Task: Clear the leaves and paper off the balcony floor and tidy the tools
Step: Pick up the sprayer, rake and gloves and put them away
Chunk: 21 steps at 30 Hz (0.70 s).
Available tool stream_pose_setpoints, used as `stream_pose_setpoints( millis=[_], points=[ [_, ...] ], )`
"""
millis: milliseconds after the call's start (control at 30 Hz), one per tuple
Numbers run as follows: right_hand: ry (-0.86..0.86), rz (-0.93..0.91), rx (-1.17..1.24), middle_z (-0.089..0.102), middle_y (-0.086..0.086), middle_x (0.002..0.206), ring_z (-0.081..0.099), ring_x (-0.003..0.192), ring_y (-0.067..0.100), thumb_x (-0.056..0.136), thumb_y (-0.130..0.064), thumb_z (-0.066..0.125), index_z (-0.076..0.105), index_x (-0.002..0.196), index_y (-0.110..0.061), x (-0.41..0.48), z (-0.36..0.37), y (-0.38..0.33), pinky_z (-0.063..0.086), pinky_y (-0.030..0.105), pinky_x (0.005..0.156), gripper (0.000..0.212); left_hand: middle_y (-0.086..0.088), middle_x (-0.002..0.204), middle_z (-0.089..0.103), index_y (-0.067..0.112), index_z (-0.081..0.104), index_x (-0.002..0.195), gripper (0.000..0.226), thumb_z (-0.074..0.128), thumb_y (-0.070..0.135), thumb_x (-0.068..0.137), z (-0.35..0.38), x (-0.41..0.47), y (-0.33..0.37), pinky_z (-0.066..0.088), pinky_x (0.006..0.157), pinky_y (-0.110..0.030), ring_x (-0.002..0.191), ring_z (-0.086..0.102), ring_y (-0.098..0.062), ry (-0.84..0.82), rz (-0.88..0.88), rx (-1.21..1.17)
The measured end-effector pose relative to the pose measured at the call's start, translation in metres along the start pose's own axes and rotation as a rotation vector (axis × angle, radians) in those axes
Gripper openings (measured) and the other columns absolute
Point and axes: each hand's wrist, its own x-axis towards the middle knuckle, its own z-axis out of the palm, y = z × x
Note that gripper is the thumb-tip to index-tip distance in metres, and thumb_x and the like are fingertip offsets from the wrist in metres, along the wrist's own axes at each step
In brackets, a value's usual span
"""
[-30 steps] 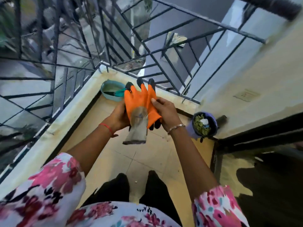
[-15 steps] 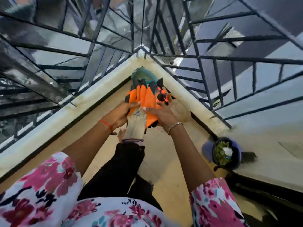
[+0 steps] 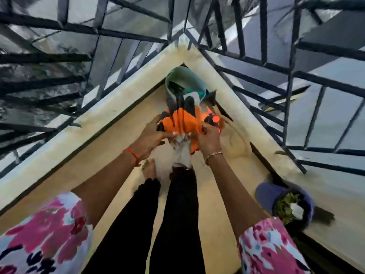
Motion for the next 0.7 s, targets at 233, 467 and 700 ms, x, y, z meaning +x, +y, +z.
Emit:
stream_pose_setpoints(
  millis=[233, 467, 700],
  points=[
    [-0.039, -0.005, -0.22, 0.036, -0.004, 0.051, 0.031, 0.041, 0.002, 0.065, 0.016, 0.059, 0.051, 0.057, -0.006, 0.129, 0.026, 0.069, 0.024, 0.015, 0.042, 0.025, 0.006, 0.086, 0.053, 0.015, 0.05, 0.107, 0.032, 0.065, 0.001, 0.083, 0.013, 0.137, -0.056, 0.042, 0.061, -0.02, 0.083, 0.049, -0.012, 0.124, 0.082, 0.103],
    [-0.091, -0.193, -0.329, 0.046, -0.011, 0.062, 0.045, 0.067, 0.012, 0.073, 0.012, 0.056, 0.057, 0.079, -0.012, 0.269, 0.043, 0.105, 0.031, 0.012, 0.054, 0.024, 0.002, 0.089, 0.059, 0.013, 0.057, 0.108, 0.036, 0.073, 0.013, 0.077, 0.015, 0.277, -0.068, 0.047, 0.075, -0.033, 0.082, 0.054, -0.013, 0.217, 0.222, 0.11],
    [-0.108, -0.37, -0.392, 0.063, 0.017, 0.111, 0.057, 0.102, 0.019, 0.078, 0.003, 0.046, 0.051, 0.124, -0.001, 0.389, 0.058, 0.13, 0.044, 0.03, 0.088, 0.046, -0.003, 0.101, 0.058, 0.001, 0.05, 0.127, 0.041, 0.062, 0.005, 0.087, 0.009, 0.398, -0.057, 0.045, 0.072, -0.013, 0.084, 0.054, -0.006, 0.134, 0.202, 0.109]
  ],
)
